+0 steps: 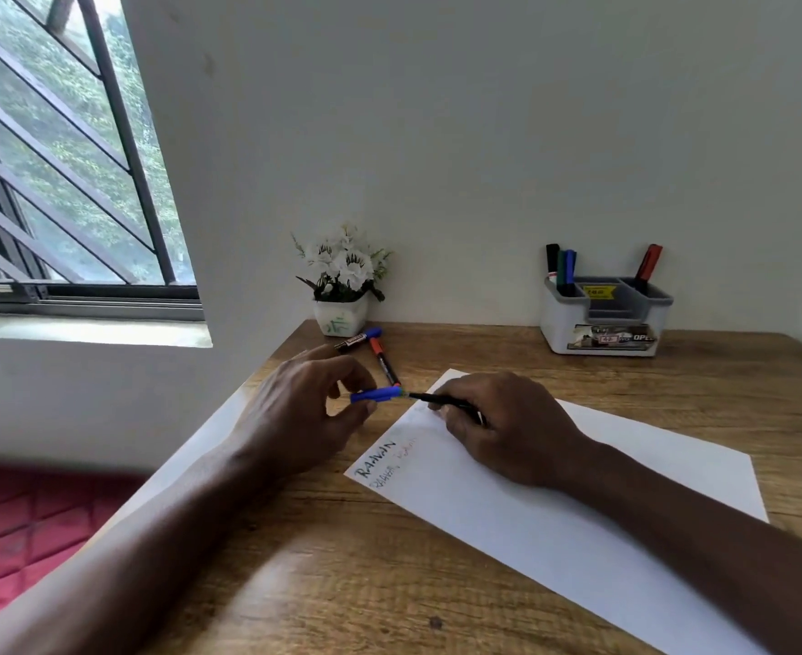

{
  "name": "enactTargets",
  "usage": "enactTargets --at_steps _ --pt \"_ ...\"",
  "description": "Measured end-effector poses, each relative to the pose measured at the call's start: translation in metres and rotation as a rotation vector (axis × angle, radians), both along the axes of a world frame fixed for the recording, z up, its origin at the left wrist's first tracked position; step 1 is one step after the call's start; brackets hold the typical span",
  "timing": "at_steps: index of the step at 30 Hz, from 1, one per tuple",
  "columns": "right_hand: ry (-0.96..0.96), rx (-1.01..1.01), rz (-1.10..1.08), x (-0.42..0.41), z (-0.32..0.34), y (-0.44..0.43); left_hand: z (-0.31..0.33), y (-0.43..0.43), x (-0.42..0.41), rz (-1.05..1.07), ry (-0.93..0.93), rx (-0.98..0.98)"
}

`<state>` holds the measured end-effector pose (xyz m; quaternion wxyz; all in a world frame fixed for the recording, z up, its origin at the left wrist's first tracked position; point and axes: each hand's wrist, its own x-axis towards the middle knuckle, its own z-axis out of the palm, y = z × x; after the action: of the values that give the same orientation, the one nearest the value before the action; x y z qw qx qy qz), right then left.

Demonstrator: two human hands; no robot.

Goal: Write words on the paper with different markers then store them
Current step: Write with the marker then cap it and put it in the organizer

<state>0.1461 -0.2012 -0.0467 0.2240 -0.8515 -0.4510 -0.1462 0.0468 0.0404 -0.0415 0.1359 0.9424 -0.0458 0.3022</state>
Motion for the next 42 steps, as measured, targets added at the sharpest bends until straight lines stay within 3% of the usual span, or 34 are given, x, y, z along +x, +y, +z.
enactTargets --at_steps 9,18,21,24,27,31,33,38,42 --pt "-0.004 -0.009 0.026 -0.003 0.002 -0.002 0.003 0.005 0.005 0.107 0.3 -0.249" --pt "0.002 -0.064 0.047 -0.002 0.009 -0.002 0.01 0.008 -0.004 0.145 0.43 -0.135" --pt "0.081 0.158 0.121 -0.003 0.028 -0.003 0.01 0.006 -0.004 0.137 0.464 -0.133" --pt "0.363 0.45 0.126 -0.01 0.048 0.0 0.011 0.001 -0.004 0.101 0.512 -0.102" --pt "0.733 0.573 0.151 -0.013 0.054 0.005 0.008 0.0 -0.003 0.094 0.572 -0.056" --pt "1.453 0.781 0.287 -0.006 0.041 0.007 0.011 0.001 0.001 0.098 0.636 -0.032" --pt "1.57 0.764 0.403 -0.004 0.03 0.005 0.012 0.002 0.003 0.096 0.646 -0.02" --pt "1.371 0.587 0.43 0.003 0.021 0.006 0.012 0.001 0.004 0.088 0.67 -0.02" --pt "1.061 0.45 0.172 -0.004 0.018 0.015 0.012 0.0 0.003 0.087 0.681 -0.023"
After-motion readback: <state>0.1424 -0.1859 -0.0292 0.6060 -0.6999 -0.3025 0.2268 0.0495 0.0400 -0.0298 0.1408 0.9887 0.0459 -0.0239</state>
